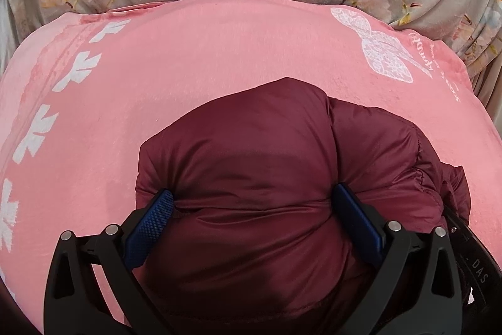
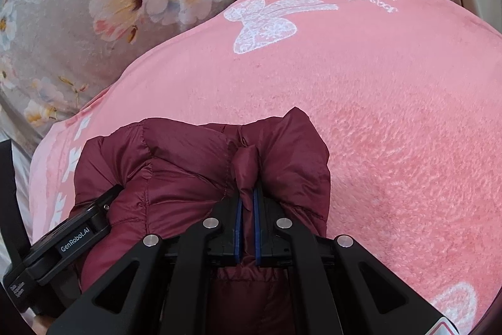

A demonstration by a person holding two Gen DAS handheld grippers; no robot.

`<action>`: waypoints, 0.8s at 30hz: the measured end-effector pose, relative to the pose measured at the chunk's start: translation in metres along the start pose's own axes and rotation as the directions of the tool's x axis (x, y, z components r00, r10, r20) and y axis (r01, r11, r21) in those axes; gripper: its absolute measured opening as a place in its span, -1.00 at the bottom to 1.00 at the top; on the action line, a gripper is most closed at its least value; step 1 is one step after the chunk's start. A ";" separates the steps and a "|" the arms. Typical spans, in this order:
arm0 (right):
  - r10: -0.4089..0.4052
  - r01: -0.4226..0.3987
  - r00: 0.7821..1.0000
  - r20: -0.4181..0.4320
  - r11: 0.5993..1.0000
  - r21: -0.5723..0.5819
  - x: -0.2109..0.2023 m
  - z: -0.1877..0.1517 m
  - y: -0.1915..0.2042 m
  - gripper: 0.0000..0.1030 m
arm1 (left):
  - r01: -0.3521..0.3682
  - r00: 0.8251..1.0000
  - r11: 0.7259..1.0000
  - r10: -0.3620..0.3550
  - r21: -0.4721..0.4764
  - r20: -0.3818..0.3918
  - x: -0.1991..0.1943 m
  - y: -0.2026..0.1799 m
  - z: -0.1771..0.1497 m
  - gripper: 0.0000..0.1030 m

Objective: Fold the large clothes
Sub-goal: 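Fold the jacket bundle over with the right tool while the left tool presses it flat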

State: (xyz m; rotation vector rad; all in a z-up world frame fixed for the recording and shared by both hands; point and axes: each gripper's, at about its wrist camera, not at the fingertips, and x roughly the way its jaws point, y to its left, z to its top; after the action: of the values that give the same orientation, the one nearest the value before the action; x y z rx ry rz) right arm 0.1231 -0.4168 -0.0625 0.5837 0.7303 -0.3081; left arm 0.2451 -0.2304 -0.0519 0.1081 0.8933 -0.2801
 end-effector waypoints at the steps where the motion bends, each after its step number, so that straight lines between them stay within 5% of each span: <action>1: 0.009 -0.009 1.000 0.002 1.000 0.009 0.000 0.000 -0.002 -0.98 | -0.002 1.000 1.000 0.002 0.001 0.000 0.000 0.000 0.000 0.91; 7: 0.119 -0.129 0.990 0.079 0.981 0.148 -0.018 -0.002 -0.030 -0.93 | 0.026 1.000 1.000 -0.026 -0.011 -0.013 -0.002 0.006 0.002 0.91; 9: 0.080 -0.094 0.993 0.090 0.982 0.163 -0.037 -0.004 -0.034 -0.65 | 0.049 0.997 0.999 -0.050 -0.018 -0.051 -0.012 0.014 0.002 0.91; 12: 0.012 -0.024 0.994 0.104 0.992 0.121 -0.078 -0.016 -0.036 -0.55 | 0.030 0.998 1.000 -0.030 -0.002 -0.048 -0.048 0.025 -0.007 0.91; 17: 0.031 -0.031 0.999 -0.038 1.000 0.006 -0.107 -0.039 -0.030 -0.54 | -0.033 0.998 0.991 0.039 0.130 -0.043 -0.091 0.014 -0.038 0.90; 24: -0.017 0.009 0.992 -0.126 0.998 -0.068 -0.099 -0.069 -0.027 -0.54 | -0.028 0.995 0.990 0.041 0.140 -0.093 -0.098 0.012 -0.072 0.91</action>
State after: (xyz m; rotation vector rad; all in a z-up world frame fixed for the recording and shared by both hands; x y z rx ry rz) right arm 0.0035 -0.3911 -0.0446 0.5380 0.8634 -0.2590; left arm 0.1360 -0.1848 -0.0210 0.2676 0.9656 -0.3071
